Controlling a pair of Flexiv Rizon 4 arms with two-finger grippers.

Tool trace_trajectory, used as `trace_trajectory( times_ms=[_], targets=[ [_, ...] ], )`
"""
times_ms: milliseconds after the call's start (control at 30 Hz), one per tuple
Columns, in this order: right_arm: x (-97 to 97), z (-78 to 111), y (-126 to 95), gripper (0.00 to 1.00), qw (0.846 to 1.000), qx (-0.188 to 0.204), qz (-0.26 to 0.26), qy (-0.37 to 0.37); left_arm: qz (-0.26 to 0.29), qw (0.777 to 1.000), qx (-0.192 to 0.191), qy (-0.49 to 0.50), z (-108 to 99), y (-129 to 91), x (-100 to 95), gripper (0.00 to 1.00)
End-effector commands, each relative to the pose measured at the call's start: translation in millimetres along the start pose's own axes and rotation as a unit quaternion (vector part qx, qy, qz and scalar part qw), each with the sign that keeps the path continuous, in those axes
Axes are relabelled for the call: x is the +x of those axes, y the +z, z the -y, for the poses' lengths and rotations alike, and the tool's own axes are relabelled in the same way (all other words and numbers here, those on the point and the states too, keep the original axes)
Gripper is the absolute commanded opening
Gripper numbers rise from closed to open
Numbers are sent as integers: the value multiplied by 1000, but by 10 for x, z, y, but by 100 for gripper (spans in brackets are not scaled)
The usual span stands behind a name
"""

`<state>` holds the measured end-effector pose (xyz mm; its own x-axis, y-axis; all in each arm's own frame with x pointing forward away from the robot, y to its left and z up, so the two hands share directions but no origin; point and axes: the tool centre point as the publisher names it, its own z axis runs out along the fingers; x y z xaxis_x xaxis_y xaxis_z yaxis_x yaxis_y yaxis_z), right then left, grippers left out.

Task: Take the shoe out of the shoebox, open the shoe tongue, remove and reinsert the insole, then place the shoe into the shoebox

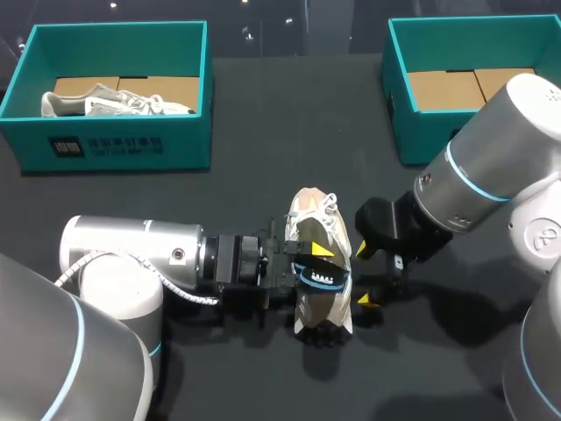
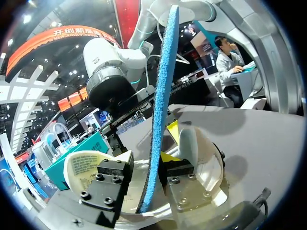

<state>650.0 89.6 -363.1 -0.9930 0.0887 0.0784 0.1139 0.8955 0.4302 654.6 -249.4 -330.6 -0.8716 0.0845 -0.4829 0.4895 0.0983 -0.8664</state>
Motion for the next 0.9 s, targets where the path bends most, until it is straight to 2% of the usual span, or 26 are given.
trace_trajectory(
  times_ms=[33,333,367,433,900],
  targets=[
    [16,-3,5,100,1000,1,2,0,4,1000,-2,4,135,-39,46,34],
    [16,-3,5,100,1000,1,2,0,2,1000,2,15,357,-2,77,31],
    [16,-3,5,100,1000,1,2,0,2,1000,2,15,366,1,76,27],
    [16,-3,5,100,1000,1,2,0,1,1000,1,23,369,10,74,0],
    [16,-3,5,100,1000,1,2,0,7,998,-7,62,35,21,-3,0]
  ],
)
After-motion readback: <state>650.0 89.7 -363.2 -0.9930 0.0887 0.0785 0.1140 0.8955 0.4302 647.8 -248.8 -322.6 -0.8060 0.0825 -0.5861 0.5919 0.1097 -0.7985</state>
